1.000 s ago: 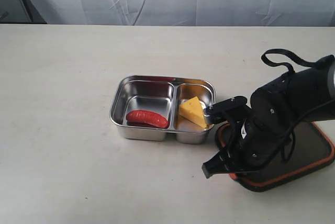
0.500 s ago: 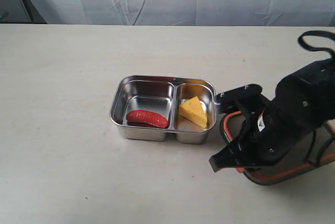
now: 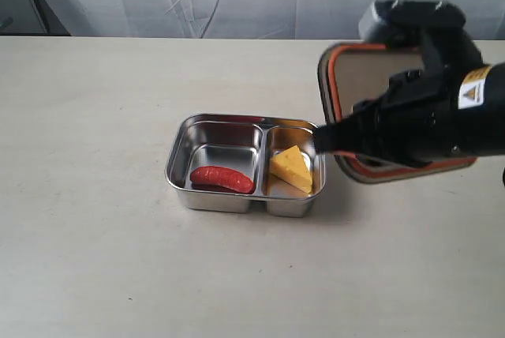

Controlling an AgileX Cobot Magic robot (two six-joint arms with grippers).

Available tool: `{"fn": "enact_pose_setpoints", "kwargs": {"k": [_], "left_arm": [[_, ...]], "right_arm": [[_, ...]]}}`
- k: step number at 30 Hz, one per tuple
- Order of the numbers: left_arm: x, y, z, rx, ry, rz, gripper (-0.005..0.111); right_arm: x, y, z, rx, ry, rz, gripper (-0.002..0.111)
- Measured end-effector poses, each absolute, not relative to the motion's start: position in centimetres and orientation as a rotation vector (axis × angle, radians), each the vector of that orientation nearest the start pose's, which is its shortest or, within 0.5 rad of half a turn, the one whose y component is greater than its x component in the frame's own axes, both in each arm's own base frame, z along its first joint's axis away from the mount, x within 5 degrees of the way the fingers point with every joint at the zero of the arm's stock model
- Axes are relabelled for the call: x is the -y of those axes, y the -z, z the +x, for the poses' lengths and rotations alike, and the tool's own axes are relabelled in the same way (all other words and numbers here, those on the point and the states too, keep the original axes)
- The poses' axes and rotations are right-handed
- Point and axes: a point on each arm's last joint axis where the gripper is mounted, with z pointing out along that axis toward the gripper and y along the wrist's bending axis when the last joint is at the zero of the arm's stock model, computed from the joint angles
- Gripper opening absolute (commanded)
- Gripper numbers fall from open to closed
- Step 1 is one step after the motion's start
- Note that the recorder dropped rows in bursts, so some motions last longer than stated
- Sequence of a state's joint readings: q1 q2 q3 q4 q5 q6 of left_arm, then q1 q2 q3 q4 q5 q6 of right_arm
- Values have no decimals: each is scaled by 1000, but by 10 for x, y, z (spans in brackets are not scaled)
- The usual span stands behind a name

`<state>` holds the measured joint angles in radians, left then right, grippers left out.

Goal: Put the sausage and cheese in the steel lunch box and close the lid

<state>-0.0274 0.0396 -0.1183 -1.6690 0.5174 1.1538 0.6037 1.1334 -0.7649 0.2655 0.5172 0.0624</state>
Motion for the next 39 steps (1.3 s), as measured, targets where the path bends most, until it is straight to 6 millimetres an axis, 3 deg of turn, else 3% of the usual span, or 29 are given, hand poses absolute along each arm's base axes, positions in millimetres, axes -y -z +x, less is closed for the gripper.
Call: {"fn": "enact_pose_setpoints", "kwargs": {"k": [5, 11, 20, 24, 35, 39], "left_arm": [[48, -281, 41, -1348, 635, 273, 0], [40, -296, 71, -1461, 505, 229, 0], [26, -280, 120, -1701, 469, -50, 0], [21, -270, 132, -1778, 456, -170, 0], [10, -254, 147, -1875, 363, -322, 0], [24, -256, 147, -1877, 516, -214, 0]], "right_arm": [[-145, -309, 180, -2223, -723, -421, -1], [-157, -308, 186, -2176, -834, -438, -1], [-179, -313, 189, -2038, -1120, -457, -1], [-191, -319, 187, -1915, -1268, -581, -1], [-213, -307, 208, -1842, -1568, -773, -1], [-212, -308, 221, -1810, -1644, -796, -1]]}}
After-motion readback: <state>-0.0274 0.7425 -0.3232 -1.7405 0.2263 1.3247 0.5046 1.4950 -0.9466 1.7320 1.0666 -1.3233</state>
